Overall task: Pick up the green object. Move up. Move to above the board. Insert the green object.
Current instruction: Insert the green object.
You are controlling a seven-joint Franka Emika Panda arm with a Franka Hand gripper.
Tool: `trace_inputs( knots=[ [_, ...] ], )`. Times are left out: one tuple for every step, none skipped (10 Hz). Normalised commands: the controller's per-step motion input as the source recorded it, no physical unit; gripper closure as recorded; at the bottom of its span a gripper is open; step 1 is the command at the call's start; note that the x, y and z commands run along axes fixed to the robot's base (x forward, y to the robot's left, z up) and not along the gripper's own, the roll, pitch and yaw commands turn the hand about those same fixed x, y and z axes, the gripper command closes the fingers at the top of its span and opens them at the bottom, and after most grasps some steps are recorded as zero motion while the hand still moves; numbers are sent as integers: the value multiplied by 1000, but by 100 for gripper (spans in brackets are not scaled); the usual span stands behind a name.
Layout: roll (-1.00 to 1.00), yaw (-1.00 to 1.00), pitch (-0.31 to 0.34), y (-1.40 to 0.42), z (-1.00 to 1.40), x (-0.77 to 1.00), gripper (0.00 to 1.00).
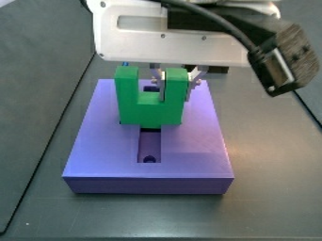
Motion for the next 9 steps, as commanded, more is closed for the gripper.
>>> trace_inputs(
  knots=[
    [63, 0, 63, 0, -123, -23, 100],
    [83, 0, 43, 0, -220, 0, 100],
    [89, 0, 31, 0, -377, 0, 100],
    [93, 0, 20, 0, -463, 26, 100],
    [107, 0, 39, -9, -526, 100, 100],
    [106, -9, 46, -3, -626, 103, 100],
    [106, -37, 49, 0, -706, 83, 100],
    [53, -54, 17, 0, -589, 14, 100],
    [29, 0, 0, -63, 0, 20, 100]
  ],
)
